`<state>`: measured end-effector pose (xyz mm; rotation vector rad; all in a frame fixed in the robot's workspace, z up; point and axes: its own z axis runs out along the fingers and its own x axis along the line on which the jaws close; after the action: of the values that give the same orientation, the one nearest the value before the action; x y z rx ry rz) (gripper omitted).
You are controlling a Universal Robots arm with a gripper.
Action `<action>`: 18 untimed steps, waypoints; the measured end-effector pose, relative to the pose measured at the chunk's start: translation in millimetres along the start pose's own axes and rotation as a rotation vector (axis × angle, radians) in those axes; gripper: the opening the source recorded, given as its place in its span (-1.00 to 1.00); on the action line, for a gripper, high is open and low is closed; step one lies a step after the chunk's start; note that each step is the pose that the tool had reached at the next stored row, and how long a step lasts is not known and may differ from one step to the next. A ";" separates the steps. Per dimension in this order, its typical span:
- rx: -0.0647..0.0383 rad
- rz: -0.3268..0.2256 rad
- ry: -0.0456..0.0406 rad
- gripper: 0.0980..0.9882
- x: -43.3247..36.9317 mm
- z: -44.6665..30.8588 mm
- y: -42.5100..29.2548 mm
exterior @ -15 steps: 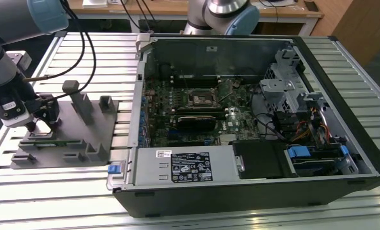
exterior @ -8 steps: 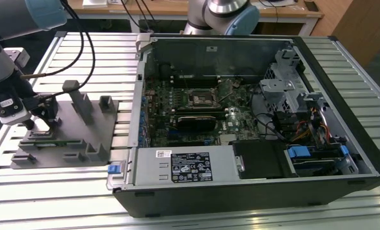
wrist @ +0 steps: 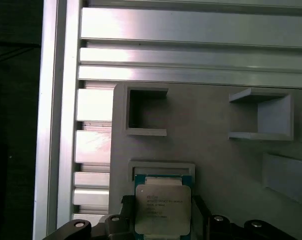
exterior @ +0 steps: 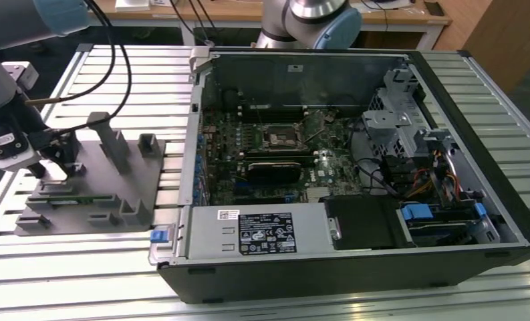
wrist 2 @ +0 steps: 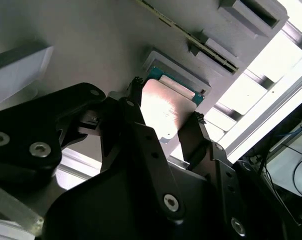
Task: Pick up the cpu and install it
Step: 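Pick up the cpu and move it towards the insertion slot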
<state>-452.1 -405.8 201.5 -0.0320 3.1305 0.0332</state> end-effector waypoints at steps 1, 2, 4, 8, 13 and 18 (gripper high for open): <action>0.000 0.000 0.0001 0.00 0.0 -0.8 0.0; 0.000 0.000 0.0000 0.00 0.0 -1.6 0.0; -0.006 0.000 -0.0002 0.00 -0.1 -2.6 -0.1; -0.010 0.000 0.0000 0.00 0.0 -4.6 0.0; -0.010 0.000 -0.0002 0.00 -0.1 -8.7 0.1; -0.011 0.000 -0.0003 0.00 -0.2 -12.2 0.2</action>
<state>-452.0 -405.9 213.7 -0.0320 3.1301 0.0497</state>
